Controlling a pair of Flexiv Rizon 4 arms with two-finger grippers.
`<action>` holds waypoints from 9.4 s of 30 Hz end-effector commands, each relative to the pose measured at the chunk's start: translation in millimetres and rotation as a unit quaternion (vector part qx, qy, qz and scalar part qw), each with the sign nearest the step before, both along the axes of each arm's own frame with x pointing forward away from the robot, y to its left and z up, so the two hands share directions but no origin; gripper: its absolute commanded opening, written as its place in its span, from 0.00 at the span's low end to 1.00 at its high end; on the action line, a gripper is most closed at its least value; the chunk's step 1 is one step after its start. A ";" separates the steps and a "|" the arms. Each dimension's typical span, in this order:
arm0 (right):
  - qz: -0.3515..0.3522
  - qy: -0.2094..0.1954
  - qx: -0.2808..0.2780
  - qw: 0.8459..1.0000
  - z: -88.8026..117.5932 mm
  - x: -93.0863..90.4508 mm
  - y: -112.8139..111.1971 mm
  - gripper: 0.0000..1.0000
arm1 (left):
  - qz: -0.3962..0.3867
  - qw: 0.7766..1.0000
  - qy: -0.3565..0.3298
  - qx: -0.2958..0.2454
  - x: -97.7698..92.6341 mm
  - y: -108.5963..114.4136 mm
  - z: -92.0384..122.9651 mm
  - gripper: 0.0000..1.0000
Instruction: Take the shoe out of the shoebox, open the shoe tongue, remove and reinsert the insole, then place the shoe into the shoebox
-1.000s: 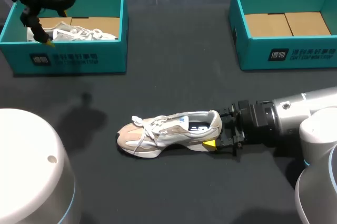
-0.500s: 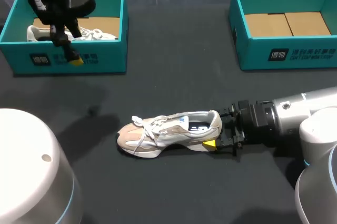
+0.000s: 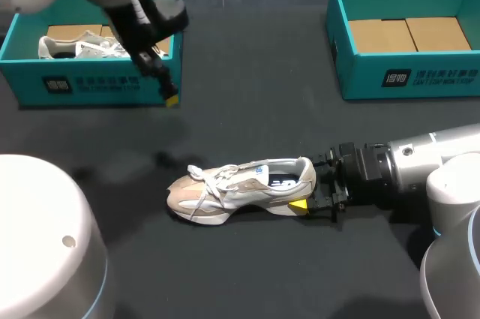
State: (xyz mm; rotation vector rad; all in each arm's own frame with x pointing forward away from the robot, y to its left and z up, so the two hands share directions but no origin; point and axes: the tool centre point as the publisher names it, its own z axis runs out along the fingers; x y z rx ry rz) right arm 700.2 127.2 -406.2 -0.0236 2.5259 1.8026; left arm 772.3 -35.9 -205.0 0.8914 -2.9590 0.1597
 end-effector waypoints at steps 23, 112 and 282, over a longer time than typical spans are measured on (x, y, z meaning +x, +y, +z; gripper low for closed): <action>0.000 -0.001 -0.001 1.000 0.6 -0.6 -0.1 0.00 | 0.101 0.994 -0.017 0.029 -36.3 -55.5 -7.8 1.00; 0.000 -0.001 -0.001 1.000 0.6 -0.6 -0.1 0.00 | 0.486 0.821 0.058 0.295 -95.5 -166.1 -131.4 0.92; 0.000 -0.001 -0.001 1.000 0.6 -0.6 -0.1 0.00 | -0.291 0.956 0.000 -0.017 -101.5 -172.0 -35.5 0.00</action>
